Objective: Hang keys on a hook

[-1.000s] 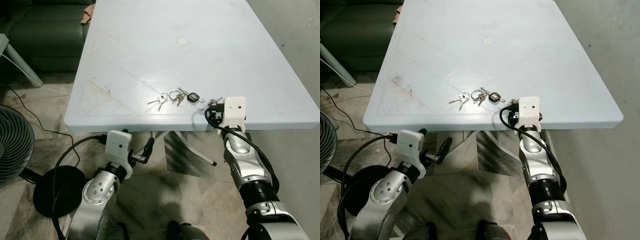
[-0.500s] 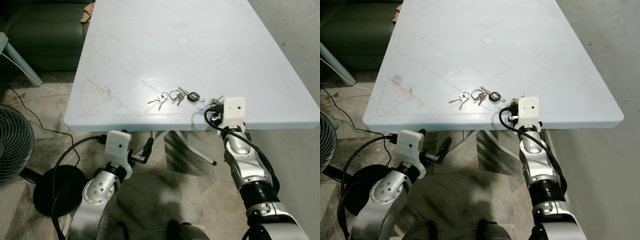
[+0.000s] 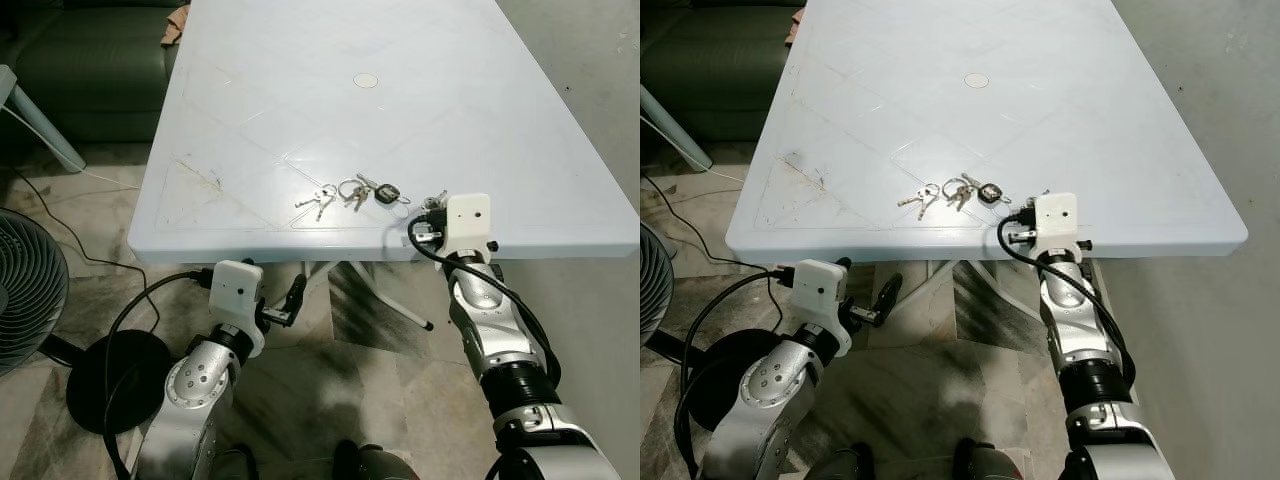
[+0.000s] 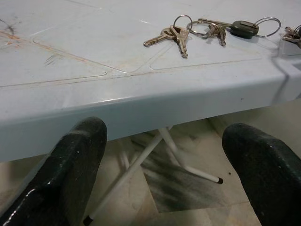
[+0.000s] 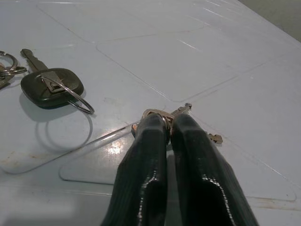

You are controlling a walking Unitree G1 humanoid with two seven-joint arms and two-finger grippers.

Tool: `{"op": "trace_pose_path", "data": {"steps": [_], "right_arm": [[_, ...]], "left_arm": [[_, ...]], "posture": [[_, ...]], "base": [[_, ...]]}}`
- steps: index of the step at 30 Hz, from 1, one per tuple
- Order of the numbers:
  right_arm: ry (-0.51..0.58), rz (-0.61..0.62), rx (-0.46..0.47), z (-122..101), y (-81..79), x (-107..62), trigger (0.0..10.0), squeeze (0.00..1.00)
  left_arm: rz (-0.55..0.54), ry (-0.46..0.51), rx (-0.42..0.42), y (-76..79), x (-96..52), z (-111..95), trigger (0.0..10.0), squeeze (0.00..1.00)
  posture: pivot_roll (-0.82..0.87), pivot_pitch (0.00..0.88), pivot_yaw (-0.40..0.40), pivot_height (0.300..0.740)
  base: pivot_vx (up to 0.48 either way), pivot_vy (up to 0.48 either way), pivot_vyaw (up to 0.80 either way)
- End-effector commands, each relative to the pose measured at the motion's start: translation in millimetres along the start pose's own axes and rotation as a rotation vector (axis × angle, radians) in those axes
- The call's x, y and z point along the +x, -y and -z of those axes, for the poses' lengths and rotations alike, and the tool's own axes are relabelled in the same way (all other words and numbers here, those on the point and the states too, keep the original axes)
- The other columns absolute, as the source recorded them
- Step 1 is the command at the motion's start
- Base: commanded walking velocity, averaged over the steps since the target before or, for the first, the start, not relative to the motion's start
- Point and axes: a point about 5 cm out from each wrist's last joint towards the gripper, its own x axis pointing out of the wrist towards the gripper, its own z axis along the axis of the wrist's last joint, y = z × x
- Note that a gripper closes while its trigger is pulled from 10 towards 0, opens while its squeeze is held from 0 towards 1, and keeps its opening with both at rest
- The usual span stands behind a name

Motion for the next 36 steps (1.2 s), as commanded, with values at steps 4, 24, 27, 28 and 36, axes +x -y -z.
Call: {"op": "trace_pose_path", "data": {"steps": [4,24,27,28,36], "right_arm": [[-0.010,-0.006,-0.008,5.5,2.3,-2.3,0.0,0.00],[0.177,-0.029,0.205,-48.3,9.5,0.8,0.0,0.00],[0.206,-0.024,0.210,-57.6,11.7,2.4,0.0,0.00],[0.217,-0.024,0.214,-61.7,12.6,2.9,0.0,0.00],[0.371,-0.024,0.163,-107.2,18.2,-0.4,10.0,0.00]], "left_arm": [[-0.009,-0.008,0.002,-0.7,-1.4,1.0,10.0,0.00],[-0.017,0.021,0.002,-4.0,11.9,-4.9,10.0,0.00],[-0.016,0.028,0.003,-4.2,14.3,-6.0,10.0,0.00],[-0.015,0.031,0.004,-4.2,15.2,-6.6,10.0,0.00],[-0.039,0.085,0.007,-9.0,31.8,-17.3,10.0,0.00]], "posture": [[0.07,0.249,-0.050,0.732],[0.05,0.196,-0.045,0.732],[0.05,0.193,-0.046,0.732],[0.05,0.193,-0.046,0.732],[0.04,0.128,-0.054,0.732]], "base": [[0.000,0.000,0.00],[0.000,0.000,0.00],[0.000,0.000,0.00],[0.000,0.000,0.00],[0.000,0.000,0.00]]}}
